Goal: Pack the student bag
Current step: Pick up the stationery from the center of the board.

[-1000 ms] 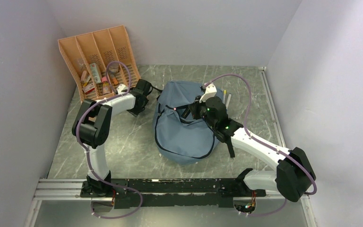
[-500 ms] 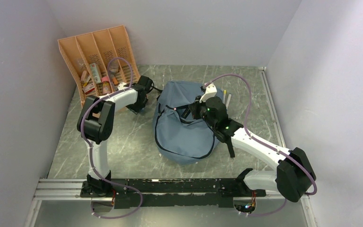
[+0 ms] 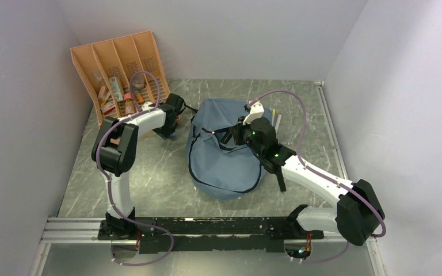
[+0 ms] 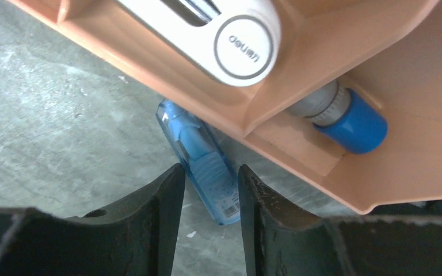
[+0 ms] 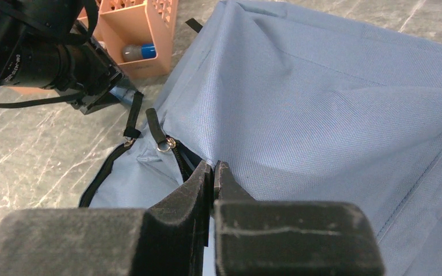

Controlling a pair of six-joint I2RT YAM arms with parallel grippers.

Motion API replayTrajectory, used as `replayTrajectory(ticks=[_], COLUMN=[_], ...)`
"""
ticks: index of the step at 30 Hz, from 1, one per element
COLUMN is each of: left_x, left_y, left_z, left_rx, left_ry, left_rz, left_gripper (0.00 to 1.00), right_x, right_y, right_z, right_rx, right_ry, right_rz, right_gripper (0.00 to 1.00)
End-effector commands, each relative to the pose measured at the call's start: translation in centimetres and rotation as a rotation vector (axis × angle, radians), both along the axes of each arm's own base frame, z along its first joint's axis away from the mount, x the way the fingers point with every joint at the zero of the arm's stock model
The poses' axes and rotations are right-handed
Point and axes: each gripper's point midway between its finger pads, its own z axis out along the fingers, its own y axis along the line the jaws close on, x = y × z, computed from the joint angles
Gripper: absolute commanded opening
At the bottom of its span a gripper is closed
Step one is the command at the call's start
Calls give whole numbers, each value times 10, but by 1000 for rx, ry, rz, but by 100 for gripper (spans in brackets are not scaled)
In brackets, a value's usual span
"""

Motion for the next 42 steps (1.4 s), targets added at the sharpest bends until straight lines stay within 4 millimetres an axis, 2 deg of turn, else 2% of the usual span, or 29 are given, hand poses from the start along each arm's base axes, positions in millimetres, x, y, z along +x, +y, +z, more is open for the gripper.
replayTrajectory(ticks=[1, 9, 15, 18, 25, 31, 37, 42], left_x=[-35, -77, -102, -99, -77, -80, -86, -78], left_y=[9, 27, 37, 36, 36, 40, 37, 29], left_z=[-16, -15, -30, -36, -37, -41, -37, -18], left_rx=[0, 66, 107, 109, 147, 178, 148, 113], left_ry=[119, 227, 326, 331, 327, 380, 347, 265], left_rz=[-42, -133, -218, -239, -316, -363, -390, -435], left_gripper=[44, 44, 44, 44, 44, 43, 31, 20], right_x=[-4, -4, -4, -5, -5, -6, -6, -6], right_y=[4, 5, 8, 10, 1, 1, 5, 5], right_z=[10, 10, 9, 9, 11, 11, 9, 11], right_rx=[27, 32, 46, 49, 32, 35, 46, 46], right_ry=[-28, -28, -23, -21, -32, -32, -24, -25], right_rz=[22, 25, 34, 43, 15, 13, 30, 29], right_gripper=[0, 0, 0, 0, 0, 0, 0, 0])
